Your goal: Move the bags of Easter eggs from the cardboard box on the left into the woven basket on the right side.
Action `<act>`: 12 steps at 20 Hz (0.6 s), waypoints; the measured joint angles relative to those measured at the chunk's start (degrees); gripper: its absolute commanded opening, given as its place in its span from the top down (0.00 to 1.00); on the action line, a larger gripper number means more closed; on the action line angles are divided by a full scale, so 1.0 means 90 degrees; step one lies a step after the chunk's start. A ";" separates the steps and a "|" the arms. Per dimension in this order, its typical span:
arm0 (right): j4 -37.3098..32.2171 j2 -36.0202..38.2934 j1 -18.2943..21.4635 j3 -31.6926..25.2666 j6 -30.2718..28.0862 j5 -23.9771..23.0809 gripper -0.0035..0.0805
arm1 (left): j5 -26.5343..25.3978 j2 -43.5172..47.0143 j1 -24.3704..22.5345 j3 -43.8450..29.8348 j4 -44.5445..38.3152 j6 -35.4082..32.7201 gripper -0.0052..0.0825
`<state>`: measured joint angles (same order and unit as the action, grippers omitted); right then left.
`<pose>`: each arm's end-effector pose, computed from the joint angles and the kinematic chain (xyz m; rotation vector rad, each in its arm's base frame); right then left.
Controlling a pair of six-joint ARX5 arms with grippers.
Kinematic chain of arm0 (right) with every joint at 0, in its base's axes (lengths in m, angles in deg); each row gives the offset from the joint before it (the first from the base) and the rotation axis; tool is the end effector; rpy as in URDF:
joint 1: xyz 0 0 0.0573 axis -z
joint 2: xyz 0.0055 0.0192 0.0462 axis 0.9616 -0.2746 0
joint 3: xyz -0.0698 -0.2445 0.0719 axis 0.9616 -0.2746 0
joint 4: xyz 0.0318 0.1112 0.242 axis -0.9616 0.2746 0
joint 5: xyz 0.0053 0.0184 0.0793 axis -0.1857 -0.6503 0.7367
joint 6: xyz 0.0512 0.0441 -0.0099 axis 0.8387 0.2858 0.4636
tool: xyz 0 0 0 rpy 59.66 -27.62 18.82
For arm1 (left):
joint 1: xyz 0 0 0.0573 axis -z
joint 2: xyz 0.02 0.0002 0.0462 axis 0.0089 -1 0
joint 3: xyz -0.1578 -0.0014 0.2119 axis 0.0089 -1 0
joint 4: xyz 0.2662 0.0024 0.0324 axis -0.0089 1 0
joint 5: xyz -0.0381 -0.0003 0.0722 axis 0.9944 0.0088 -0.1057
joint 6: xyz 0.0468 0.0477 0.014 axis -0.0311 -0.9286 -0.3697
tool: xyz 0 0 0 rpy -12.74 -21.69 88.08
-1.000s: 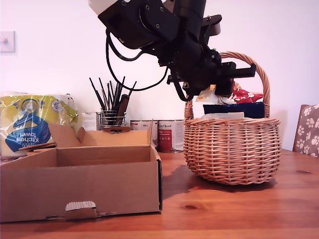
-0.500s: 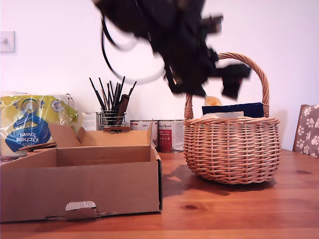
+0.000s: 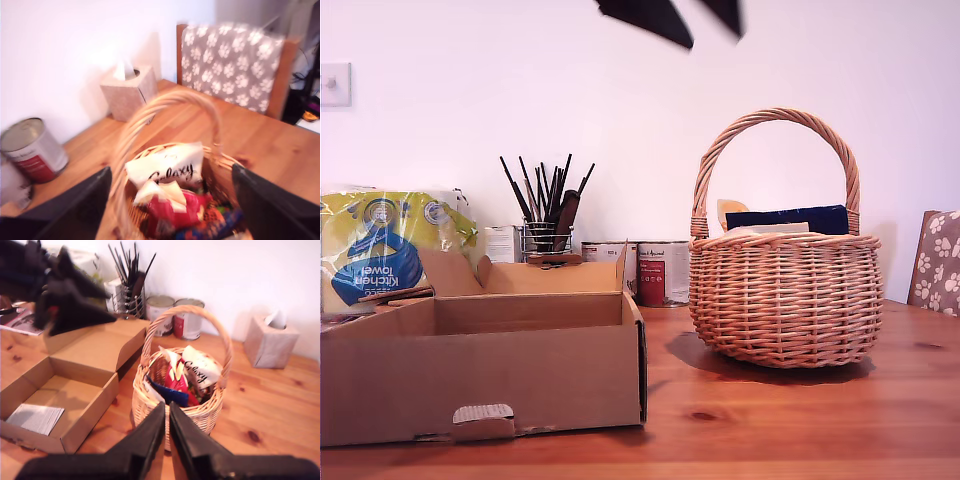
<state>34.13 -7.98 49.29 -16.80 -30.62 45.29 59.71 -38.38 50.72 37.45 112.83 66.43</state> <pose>0.0900 0.0399 0.3478 -0.1457 0.2634 0.4162 0.2600 -0.3002 0.3369 0.3311 0.4378 -0.7300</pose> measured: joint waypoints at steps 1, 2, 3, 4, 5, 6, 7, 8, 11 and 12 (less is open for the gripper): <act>-0.0087 -0.0102 0.0000 0.0000 0.0012 0.0080 0.97 | 0.0046 0.0000 -0.0039 -0.0007 0.0255 0.0000 0.96; -0.0255 -0.0214 0.0000 0.0000 0.0015 0.0141 0.97 | 0.0073 0.0002 -0.0090 -0.0007 0.0406 0.0000 0.96; -0.0420 -0.0282 0.0000 -0.0002 0.0015 0.0206 0.97 | 0.0097 0.0017 -0.0131 -0.0010 0.0461 0.0000 0.96; -0.0607 -0.0340 0.0000 -0.0002 0.0015 0.0238 0.97 | 0.0141 0.0066 -0.0182 -0.0051 0.0444 0.0000 0.96; -0.0775 -0.0386 0.0000 -0.0002 0.0017 0.0257 0.97 | 0.0206 0.0206 -0.0240 -0.0216 0.0323 0.0000 0.96; -0.0928 -0.0413 0.0000 -0.0007 0.0017 0.0260 0.97 | 0.0231 0.0423 -0.0301 -0.0488 0.0160 0.0000 0.96; -0.1195 -0.0427 0.0000 -0.0058 0.0041 0.0260 0.97 | 0.0250 0.0760 -0.0372 -0.0872 -0.0073 0.0000 0.96; -0.1469 -0.0425 0.0000 -0.0160 0.0112 0.0260 0.97 | 0.0260 0.1112 -0.0444 -0.1256 -0.0277 0.0000 0.96; -0.2132 -0.0427 0.0000 -0.0772 0.0287 0.0058 0.97 | 0.0267 0.2152 -0.0833 -0.2327 -0.0848 0.0061 0.96; -0.2285 -0.0430 0.0007 -0.0974 0.0306 -0.0044 0.97 | 0.0272 0.2429 -0.0996 -0.2633 -0.0954 0.0100 0.96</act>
<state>13.57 -11.85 49.35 -25.57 -27.87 44.89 62.16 -16.52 41.76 13.76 104.24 67.33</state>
